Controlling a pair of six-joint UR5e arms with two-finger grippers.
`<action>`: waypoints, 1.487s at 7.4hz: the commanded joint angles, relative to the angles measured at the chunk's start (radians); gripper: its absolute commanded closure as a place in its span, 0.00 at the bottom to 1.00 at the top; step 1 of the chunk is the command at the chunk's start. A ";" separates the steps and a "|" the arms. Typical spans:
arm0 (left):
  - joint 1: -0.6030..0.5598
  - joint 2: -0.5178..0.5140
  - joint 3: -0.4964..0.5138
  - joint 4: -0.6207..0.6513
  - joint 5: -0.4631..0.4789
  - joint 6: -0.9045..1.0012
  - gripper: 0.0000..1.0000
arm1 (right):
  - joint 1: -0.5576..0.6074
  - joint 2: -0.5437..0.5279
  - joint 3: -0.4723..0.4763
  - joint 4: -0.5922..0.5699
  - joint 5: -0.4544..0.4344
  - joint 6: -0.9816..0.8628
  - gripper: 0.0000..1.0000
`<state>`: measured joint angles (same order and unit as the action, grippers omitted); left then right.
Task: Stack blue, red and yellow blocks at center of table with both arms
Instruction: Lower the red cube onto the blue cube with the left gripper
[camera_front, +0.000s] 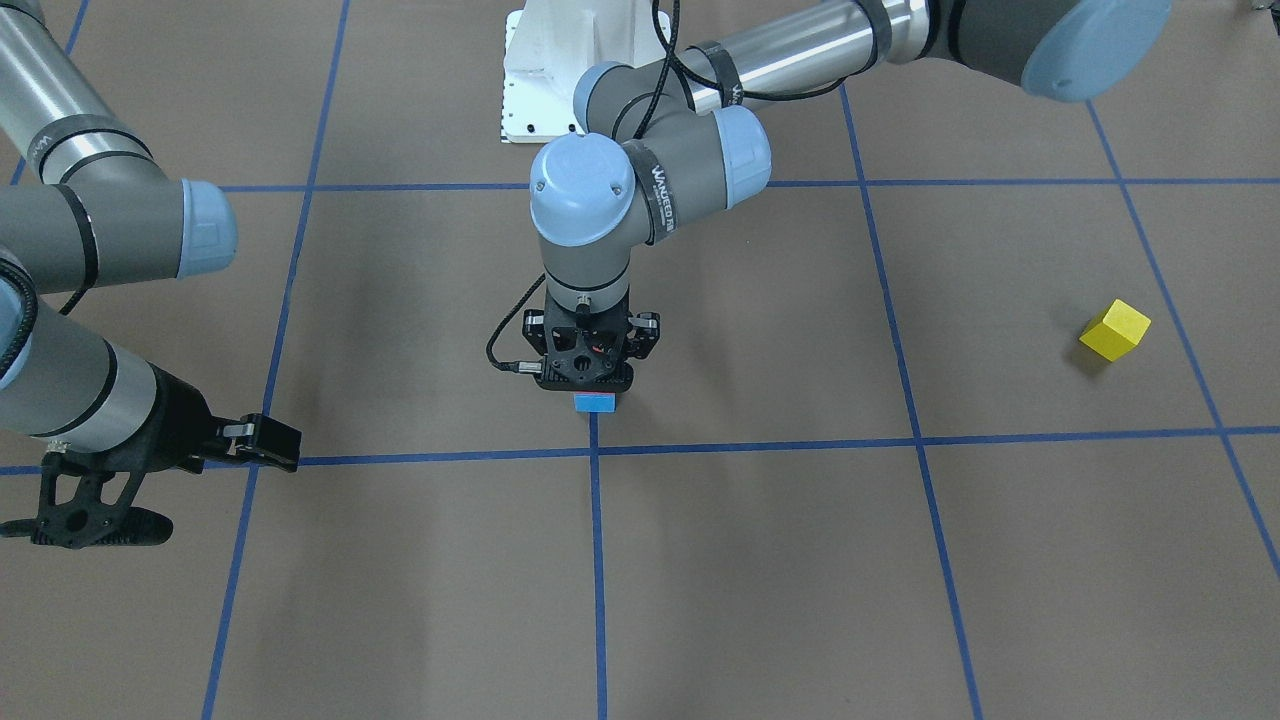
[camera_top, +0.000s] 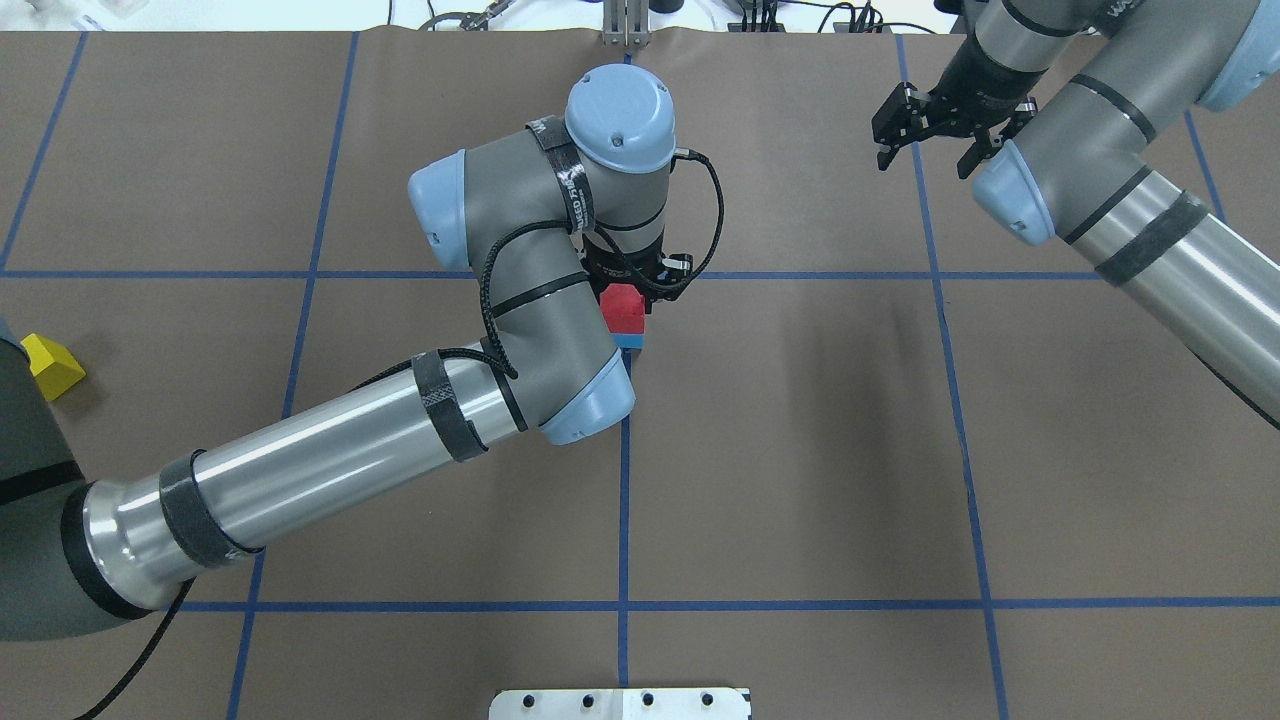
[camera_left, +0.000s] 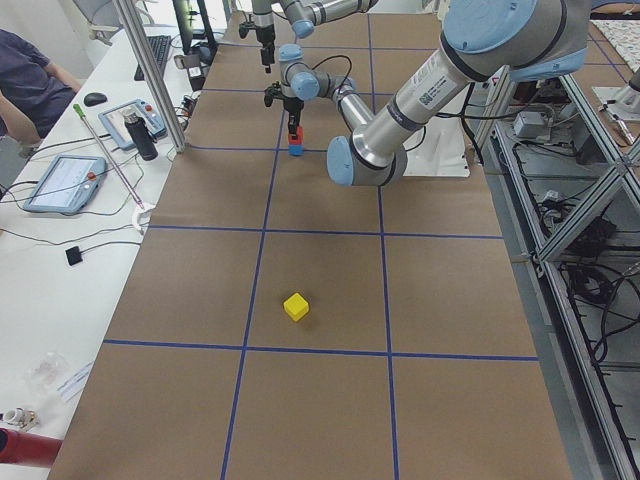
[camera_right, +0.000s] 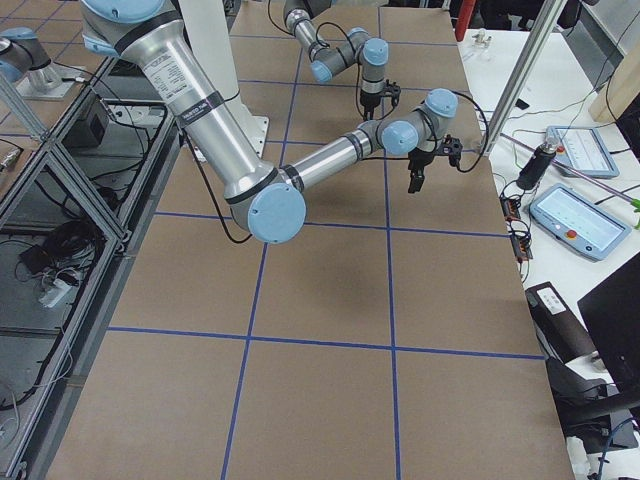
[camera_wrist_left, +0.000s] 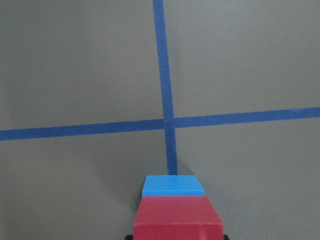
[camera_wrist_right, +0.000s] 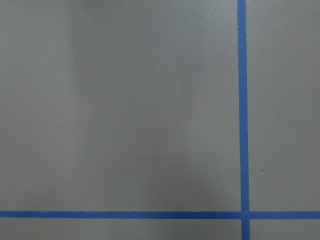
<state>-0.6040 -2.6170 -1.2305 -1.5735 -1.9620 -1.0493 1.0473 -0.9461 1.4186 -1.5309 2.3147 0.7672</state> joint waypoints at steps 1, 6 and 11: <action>0.000 0.000 0.000 0.001 0.008 -0.001 0.64 | 0.000 -0.002 0.000 0.000 0.000 -0.002 0.01; 0.000 0.002 0.000 -0.008 0.014 -0.001 0.00 | 0.002 0.000 0.000 0.000 0.000 -0.002 0.01; -0.123 0.029 -0.133 0.035 -0.064 0.002 0.00 | 0.011 0.001 0.008 -0.002 0.003 -0.005 0.01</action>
<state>-0.6791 -2.6107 -1.3127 -1.5614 -1.9831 -1.0523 1.0564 -0.9460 1.4251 -1.5312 2.3172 0.7637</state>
